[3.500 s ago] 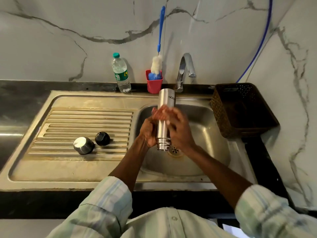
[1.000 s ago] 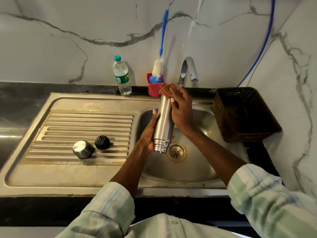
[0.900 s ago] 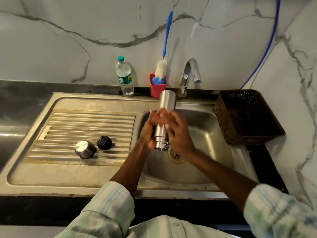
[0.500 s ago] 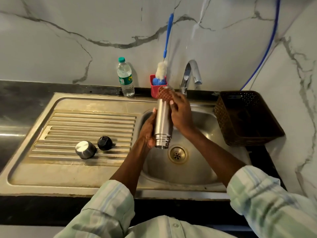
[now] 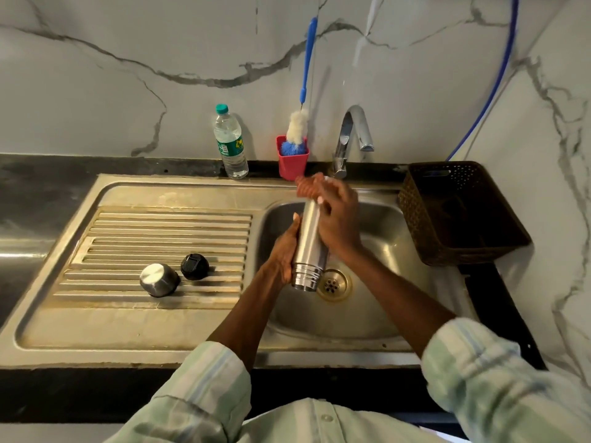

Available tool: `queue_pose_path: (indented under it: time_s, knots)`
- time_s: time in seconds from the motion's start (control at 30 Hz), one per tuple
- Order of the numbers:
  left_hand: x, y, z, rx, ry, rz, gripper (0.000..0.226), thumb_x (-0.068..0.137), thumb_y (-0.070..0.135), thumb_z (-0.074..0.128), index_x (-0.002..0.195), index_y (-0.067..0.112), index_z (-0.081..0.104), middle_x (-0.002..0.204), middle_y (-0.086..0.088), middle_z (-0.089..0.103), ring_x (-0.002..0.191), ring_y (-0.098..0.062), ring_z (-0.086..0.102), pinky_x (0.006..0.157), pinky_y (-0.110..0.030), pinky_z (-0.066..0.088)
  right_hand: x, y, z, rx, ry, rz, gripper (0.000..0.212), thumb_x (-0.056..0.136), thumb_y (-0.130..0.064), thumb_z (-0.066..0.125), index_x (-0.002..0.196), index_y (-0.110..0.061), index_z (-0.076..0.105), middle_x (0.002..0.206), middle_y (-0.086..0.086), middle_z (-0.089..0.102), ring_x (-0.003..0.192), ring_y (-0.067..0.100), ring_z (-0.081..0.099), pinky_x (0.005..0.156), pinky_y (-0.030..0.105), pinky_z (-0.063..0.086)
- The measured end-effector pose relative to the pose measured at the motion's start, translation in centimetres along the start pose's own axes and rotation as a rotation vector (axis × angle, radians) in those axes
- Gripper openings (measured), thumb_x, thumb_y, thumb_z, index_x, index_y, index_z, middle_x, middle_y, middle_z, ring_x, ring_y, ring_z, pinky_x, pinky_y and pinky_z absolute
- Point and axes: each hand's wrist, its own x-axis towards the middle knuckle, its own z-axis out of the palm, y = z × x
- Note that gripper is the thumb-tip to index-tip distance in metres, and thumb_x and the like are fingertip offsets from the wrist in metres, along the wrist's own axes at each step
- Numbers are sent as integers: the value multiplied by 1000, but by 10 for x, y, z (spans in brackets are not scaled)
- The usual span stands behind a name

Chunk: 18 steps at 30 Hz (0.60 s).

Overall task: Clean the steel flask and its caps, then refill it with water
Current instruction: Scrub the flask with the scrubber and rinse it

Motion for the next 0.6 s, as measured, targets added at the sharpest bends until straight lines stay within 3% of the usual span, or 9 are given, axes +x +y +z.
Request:
queue_pose_path:
  time_s: [0.07, 0.13, 0.2, 0.27, 0.33, 0.4, 0.47, 0.6]
  knots:
    - [-5, -5, 10, -73, -31, -32, 84, 84, 69, 59, 137, 4, 52, 116, -24, 67, 89, -34, 70, 76, -44, 59, 44, 8, -9, -31, 37, 112, 45, 91, -9, 58, 135, -17, 57, 131, 9, 54, 117, 30, 47, 95, 43, 47]
    - [-1, -5, 9, -117, -6, -34, 91, 72, 71, 71, 134, 6, 55, 121, -27, 65, 95, -38, 68, 80, -48, 58, 43, 12, -11, -22, 24, 112, 45, 92, -8, 57, 136, -17, 56, 132, 9, 53, 118, 30, 47, 95, 43, 48]
    - [-3, 5, 6, -36, 61, 7, 73, 79, 68, 67, 127, 13, 60, 115, -13, 70, 94, -26, 71, 75, -39, 60, 7, 5, -10, 18, 12, 0, 48, 93, -7, 54, 139, -18, 53, 137, 10, 48, 122, 29, 44, 100, 38, 46]
    - [-1, 12, 1, 53, 55, 49, 29, 101, 48, 47, 109, 25, 62, 101, 6, 67, 76, -2, 70, 64, -20, 59, -42, -2, -3, 60, -59, -116, 48, 92, -8, 49, 139, -17, 52, 141, 13, 45, 126, 31, 41, 108, 37, 37]
    - [2, 12, -5, 89, 91, 54, 23, 107, 30, 37, 97, 25, 57, 95, 4, 61, 61, 2, 68, 57, -16, 56, -82, -9, 2, 42, -88, -208, 45, 93, -13, 45, 137, -14, 56, 140, 14, 47, 127, 33, 41, 111, 38, 32]
    - [-3, 11, -2, 74, 107, 93, 25, 101, 37, 51, 104, 16, 64, 100, -10, 69, 74, -13, 72, 71, -27, 60, -74, -9, 2, 65, -61, -143, 45, 93, -14, 45, 137, -15, 56, 140, 13, 47, 126, 34, 42, 109, 37, 33]
    - [-7, 3, 3, 91, 120, 105, 42, 96, 50, 55, 114, 13, 66, 105, -18, 72, 89, -28, 71, 86, -42, 58, -36, -7, -3, 51, 7, 15, 47, 93, -10, 51, 139, -19, 52, 143, 12, 45, 127, 31, 41, 104, 32, 34]
    - [-9, -4, 8, 209, -19, 238, 55, 90, 54, 59, 135, 23, 53, 114, -15, 68, 98, -31, 68, 92, -48, 56, 52, 4, -25, 64, -62, 190, 38, 94, -11, 54, 131, -15, 61, 128, 11, 59, 116, 27, 55, 94, 30, 45]
